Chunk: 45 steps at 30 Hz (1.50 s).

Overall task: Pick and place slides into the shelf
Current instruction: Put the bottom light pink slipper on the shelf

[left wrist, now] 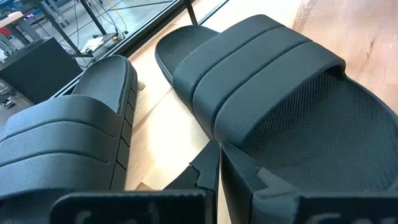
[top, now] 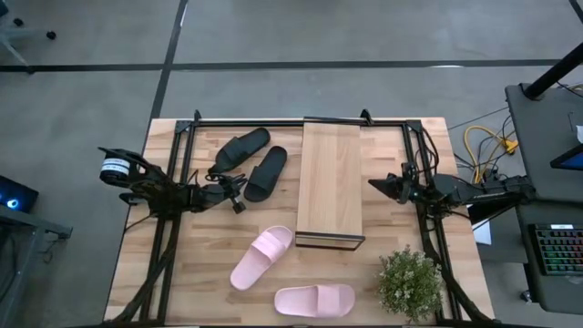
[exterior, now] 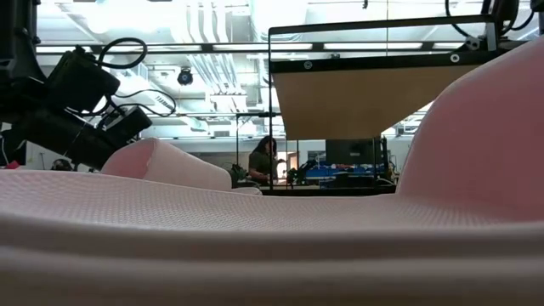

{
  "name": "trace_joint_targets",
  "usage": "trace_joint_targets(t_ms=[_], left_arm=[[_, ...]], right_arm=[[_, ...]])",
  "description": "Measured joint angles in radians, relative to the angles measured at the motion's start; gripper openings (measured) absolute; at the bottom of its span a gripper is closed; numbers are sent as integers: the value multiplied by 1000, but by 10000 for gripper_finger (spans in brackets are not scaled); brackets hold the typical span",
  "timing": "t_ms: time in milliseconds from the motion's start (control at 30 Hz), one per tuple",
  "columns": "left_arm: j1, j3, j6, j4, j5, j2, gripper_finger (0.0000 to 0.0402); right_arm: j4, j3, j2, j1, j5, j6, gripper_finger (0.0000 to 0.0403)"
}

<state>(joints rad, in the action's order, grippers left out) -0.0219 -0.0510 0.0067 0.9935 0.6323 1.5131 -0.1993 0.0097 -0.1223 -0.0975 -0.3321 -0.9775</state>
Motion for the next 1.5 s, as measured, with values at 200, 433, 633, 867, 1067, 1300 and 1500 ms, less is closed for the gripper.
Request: trace_joint_targets(t_ms=[200, 433, 633, 867, 1067, 1300, 1500], left_arm=[[0, -14, 0, 0, 0, 0, 0], [0, -22, 0, 0, -1, 0, 0], [0, -22, 0, 1, 0, 0, 0], [0, -22, 0, 0, 0, 0, 0], [0, -22, 0, 0, 0, 0, 0], [0, -22, 0, 0, 0, 0, 0], [0, -22, 0, 0, 0, 0, 0]], right_arm=[[-1, 0, 2, 0, -35, -97, 9], [-9, 0, 2, 0, -36, -146, 9], [-21, 0, 2, 0, -35, -149, 9], [-22, 0, 2, 0, -35, -141, 9], [-22, 0, 2, 0, -35, -122, 9], [-22, 0, 2, 0, -35, -167, 9], [-22, 0, 2, 0, -34, -170, 9]])
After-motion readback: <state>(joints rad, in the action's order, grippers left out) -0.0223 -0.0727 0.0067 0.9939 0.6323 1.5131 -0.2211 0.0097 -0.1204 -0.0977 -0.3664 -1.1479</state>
